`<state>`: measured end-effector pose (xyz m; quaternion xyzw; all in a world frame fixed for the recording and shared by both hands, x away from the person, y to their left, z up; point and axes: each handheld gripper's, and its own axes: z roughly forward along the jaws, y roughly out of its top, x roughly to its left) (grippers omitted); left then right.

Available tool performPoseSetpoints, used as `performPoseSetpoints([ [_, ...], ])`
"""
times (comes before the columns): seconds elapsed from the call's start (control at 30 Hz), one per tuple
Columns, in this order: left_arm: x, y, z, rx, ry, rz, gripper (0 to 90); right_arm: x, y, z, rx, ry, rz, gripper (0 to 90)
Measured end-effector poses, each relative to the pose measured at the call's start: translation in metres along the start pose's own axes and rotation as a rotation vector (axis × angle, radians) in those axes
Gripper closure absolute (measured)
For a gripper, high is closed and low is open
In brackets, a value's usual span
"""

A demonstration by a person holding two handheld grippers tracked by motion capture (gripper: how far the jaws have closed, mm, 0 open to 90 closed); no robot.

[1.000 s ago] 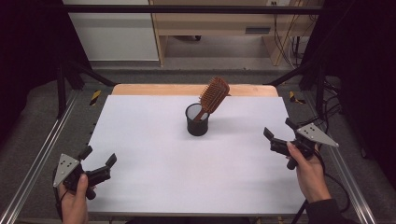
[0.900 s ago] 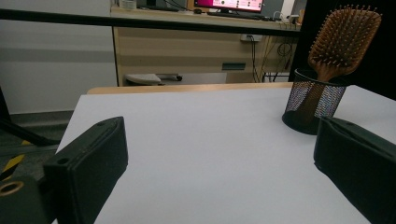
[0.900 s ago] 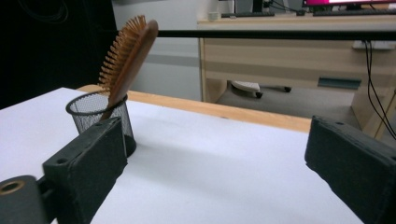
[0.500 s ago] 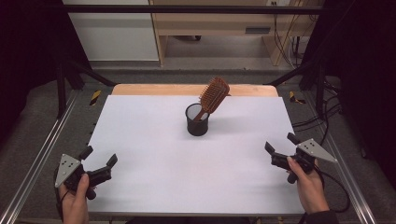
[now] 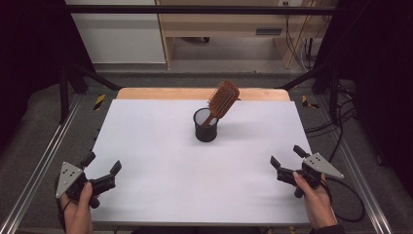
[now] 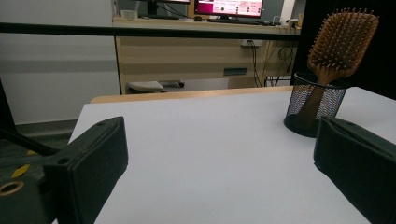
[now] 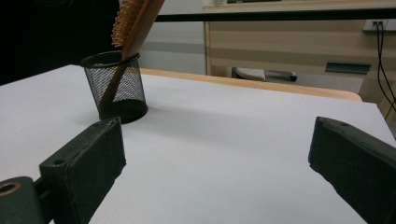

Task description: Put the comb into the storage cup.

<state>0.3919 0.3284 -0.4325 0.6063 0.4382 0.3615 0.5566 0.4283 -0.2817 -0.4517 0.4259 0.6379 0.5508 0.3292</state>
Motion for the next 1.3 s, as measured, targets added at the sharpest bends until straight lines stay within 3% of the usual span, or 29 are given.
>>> performPoseSetpoints([
  [0.27, -0.001, -0.001, 0.001, -0.01, -0.029, -0.018, 3.6, 0.01, -0.003, 0.004, -0.003, 0.023, -0.05, 2.7],
  [0.87, -0.007, -0.002, 0.003, -0.016, -0.063, -0.009, 3.6, 0.014, -0.007, 0.019, 0.019, 0.084, -0.042, 3.4],
  [1.3, -0.009, -0.002, 0.004, -0.017, -0.075, -0.017, 3.5, 0.029, -0.009, 0.032, 0.049, 0.133, -0.062, 3.8],
])
